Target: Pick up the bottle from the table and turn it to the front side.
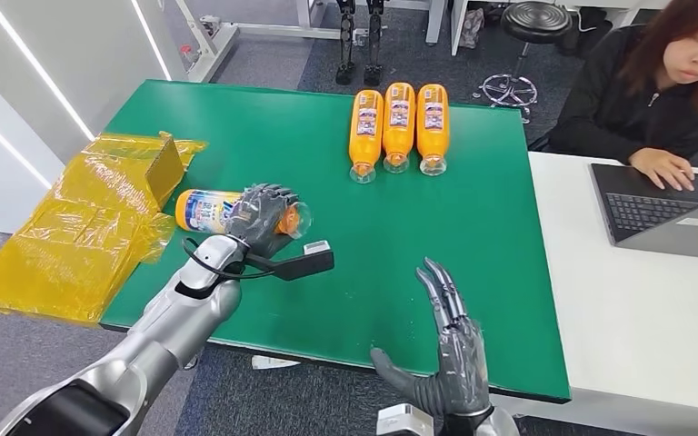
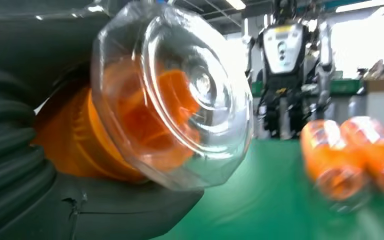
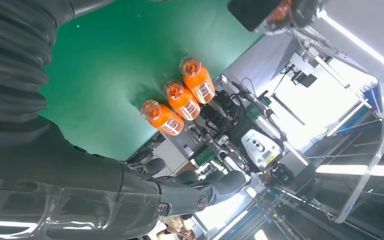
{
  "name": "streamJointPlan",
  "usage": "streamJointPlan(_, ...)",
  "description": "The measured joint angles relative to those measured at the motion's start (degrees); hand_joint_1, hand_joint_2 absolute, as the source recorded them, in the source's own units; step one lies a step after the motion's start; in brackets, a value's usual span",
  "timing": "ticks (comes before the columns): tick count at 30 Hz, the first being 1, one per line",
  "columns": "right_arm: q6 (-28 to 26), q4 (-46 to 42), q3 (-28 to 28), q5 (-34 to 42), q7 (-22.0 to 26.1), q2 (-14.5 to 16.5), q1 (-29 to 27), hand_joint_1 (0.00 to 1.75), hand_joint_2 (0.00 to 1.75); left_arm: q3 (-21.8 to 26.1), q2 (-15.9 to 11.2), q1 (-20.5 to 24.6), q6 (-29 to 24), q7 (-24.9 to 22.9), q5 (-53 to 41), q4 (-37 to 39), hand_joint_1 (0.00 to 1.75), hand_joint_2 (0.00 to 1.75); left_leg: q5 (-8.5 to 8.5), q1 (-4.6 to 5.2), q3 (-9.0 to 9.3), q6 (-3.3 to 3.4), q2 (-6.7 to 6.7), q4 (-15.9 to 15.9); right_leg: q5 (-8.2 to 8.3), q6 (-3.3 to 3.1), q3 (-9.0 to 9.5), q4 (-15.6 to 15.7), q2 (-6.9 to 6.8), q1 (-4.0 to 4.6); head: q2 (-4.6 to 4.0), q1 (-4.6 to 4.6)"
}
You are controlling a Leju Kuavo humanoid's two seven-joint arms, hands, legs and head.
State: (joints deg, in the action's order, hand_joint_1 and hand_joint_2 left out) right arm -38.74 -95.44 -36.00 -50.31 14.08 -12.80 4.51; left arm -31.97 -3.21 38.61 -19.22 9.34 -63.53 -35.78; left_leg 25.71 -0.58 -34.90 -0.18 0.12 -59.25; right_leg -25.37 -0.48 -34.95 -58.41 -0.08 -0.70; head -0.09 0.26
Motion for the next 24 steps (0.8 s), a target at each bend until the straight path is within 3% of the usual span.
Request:
streamJointPlan(9,0.7,0.3,0.0,-1.0,-0.6,0.1,-0.3,0.0,1.75,-1.2,-0.7,4.0,4.3,-8.7,-3.2,12.8,1.75,1.75,0.01,-0.01,-0.08,-0.01,0.0,0.0,-0.01,0.0,-0.09,0.0,0.0,0.01,0.0,0.0)
streamJointPlan(24,3.0,0.9,0.0,-0.3,0.3,1.0,-0.3,0.0,1.75,-3.1,-2.5,5.7,13.6,-17.1,-8.1,18.7,1.75,1.75,0.0,-0.01,-0.09,-0.01,-0.02,0.0,-0.01,0.0,-0.09,0.0,-0.01,0.01,0.0,-0.01)
